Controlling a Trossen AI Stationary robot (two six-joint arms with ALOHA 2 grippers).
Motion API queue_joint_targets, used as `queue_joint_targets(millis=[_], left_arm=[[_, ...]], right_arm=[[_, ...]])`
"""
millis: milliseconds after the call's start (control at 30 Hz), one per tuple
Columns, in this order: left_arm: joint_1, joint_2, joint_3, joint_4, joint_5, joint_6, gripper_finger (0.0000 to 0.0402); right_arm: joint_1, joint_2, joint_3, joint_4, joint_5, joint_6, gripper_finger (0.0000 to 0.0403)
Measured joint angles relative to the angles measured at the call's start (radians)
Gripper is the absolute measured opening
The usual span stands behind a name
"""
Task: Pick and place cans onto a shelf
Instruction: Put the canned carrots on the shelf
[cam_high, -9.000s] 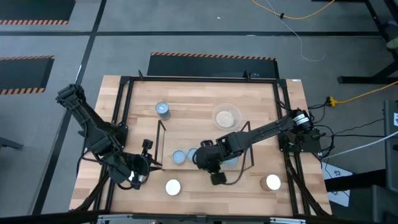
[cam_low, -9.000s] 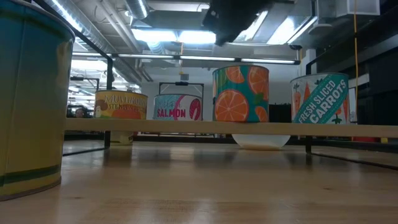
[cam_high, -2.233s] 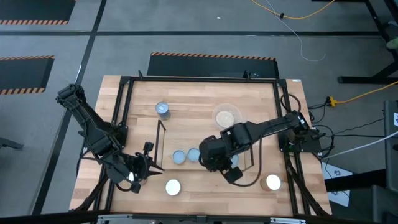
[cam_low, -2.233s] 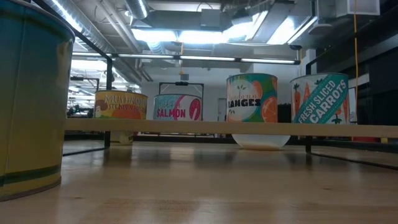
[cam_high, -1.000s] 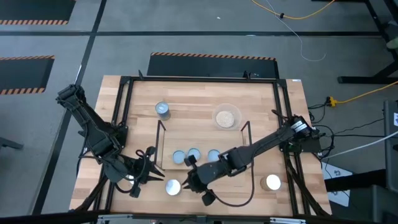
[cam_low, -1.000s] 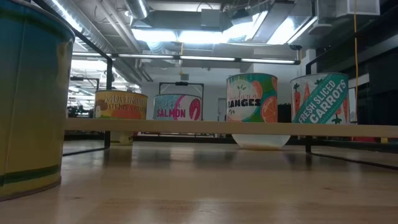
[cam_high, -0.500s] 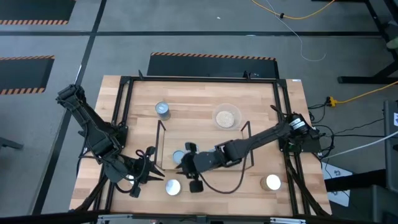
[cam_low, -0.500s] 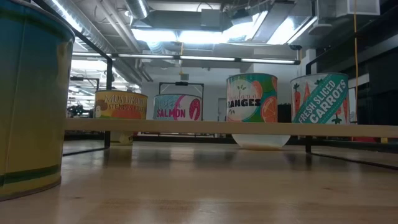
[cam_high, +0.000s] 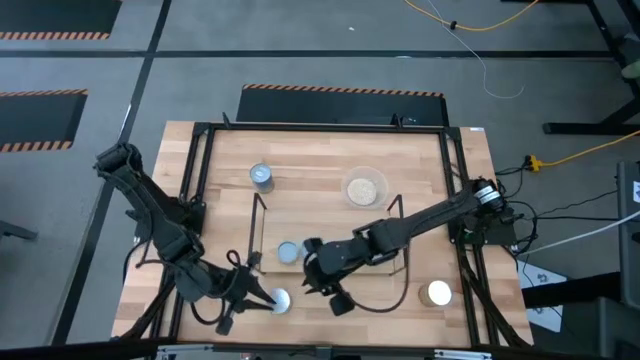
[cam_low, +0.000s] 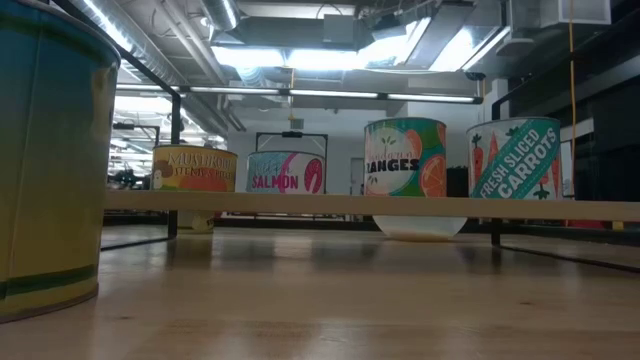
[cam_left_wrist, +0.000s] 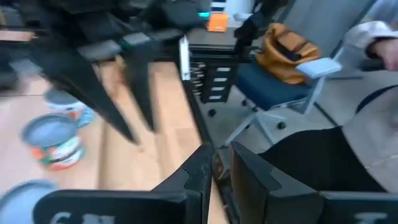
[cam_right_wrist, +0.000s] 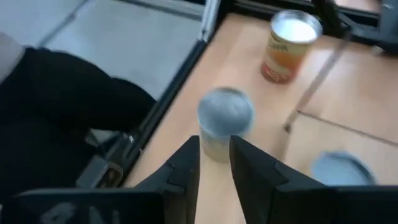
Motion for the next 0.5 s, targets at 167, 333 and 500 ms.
queue_joint_targets(millis=[167,333,500], left_arm=[[0.020,0.069,0.000,0.147,0.122,0.099,0.0050],[0.027,0.154,0.000,0.311,0.211,0.236,0.0053],[0.029,0.231,0.000,0.370,0.215,0.252,0.0082]], right_arm=[[0.031,-0.088,0.000,-0.156,0.163,-0.005,0.0092],[0.053,-0.145,0.000,-0.284,0.194,0.031,0.0092],[0.065,-0.149,0.000,-0.323,0.193,0.080,0.0092]])
